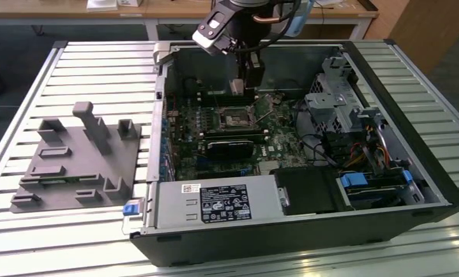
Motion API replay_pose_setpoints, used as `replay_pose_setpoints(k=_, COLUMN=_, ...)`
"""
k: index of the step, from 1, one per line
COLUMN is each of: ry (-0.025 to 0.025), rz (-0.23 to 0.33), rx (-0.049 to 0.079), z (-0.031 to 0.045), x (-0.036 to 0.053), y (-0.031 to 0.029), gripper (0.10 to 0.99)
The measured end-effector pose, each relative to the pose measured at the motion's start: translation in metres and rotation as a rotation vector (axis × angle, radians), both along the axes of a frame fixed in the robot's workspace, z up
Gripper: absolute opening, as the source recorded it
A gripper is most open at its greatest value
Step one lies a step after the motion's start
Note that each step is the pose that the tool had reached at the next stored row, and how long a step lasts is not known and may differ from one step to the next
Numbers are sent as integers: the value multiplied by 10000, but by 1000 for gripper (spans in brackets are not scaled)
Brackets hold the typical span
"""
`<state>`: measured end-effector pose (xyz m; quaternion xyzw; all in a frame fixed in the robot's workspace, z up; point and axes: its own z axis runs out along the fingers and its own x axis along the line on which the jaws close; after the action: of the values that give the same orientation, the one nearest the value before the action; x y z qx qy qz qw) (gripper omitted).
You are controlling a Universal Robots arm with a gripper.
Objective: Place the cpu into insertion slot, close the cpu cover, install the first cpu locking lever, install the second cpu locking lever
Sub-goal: 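Place the cpu into insertion slot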
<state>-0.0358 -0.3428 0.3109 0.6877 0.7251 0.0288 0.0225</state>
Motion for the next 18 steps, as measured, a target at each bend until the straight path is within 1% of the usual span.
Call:
replay_pose_setpoints(k=3, ry=-1, rz=-1, rx=-3, z=-51, x=0, y=3, gripper=537)
replay_pose_setpoints(k=9, ry=-2, rz=-58, rx=-1, z=-161, x=2, y=71, gripper=537)
replay_pose_setpoints(k=14, ry=0, rz=-81, rx=-4, z=-251, x=1, y=81, gripper=537)
replay_pose_setpoints(k=18, ry=0, rz=-237, rx=-3, z=-325, x=2, y=97, gripper=537)
